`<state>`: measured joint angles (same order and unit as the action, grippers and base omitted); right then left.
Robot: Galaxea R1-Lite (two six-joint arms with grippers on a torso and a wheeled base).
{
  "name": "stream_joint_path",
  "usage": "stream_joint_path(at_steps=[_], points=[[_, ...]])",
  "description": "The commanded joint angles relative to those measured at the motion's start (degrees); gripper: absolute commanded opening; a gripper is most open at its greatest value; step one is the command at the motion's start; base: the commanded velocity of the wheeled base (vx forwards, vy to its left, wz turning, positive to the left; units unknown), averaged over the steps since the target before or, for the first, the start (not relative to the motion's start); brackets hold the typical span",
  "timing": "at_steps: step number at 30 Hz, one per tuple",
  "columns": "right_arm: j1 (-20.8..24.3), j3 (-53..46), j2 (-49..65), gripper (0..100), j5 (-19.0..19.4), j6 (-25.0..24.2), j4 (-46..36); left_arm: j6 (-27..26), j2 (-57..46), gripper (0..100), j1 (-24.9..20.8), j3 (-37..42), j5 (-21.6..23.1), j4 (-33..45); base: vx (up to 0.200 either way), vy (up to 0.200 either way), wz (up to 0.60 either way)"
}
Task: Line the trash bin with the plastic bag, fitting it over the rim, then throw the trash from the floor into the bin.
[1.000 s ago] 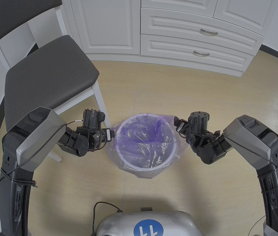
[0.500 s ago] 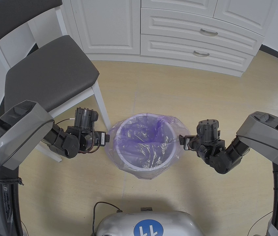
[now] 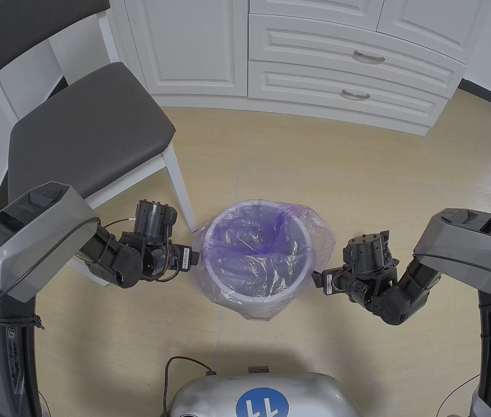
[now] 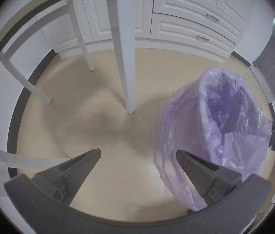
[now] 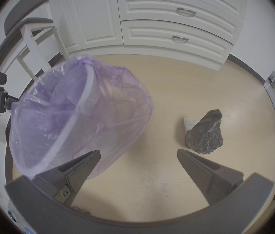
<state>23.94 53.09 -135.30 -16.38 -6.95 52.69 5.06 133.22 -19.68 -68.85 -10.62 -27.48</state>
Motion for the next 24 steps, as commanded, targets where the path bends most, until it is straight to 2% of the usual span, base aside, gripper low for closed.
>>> stream_joint_path(at_steps=[1, 10, 18, 24], points=[[0.1, 0.7, -3.0, 100, 0.7, -0.3, 0.2, 0.1, 2.3, 100, -0.1, -0.4, 0.4, 0.0, 0.0, 0.0, 0.0], [-0.9, 6.1, -9.5, 100, 1.2, -3.1, 0.2, 0.1, 6.2, 100, 0.1, -2.5, 0.4, 0.0, 0.0, 0.0, 0.0], [-2.0, 8.1, -11.9, 100, 1.1, -3.2, 0.1, 0.2, 10.0, 100, 0.3, -5.2, -0.5, 0.0, 0.0, 0.0, 0.0], [-2.3, 8.9, -13.1, 100, 0.7, -3.2, 0.0, 0.1, 14.1, 100, 0.3, -8.4, -4.1, -0.2, 0.0, 0.0, 0.0]])
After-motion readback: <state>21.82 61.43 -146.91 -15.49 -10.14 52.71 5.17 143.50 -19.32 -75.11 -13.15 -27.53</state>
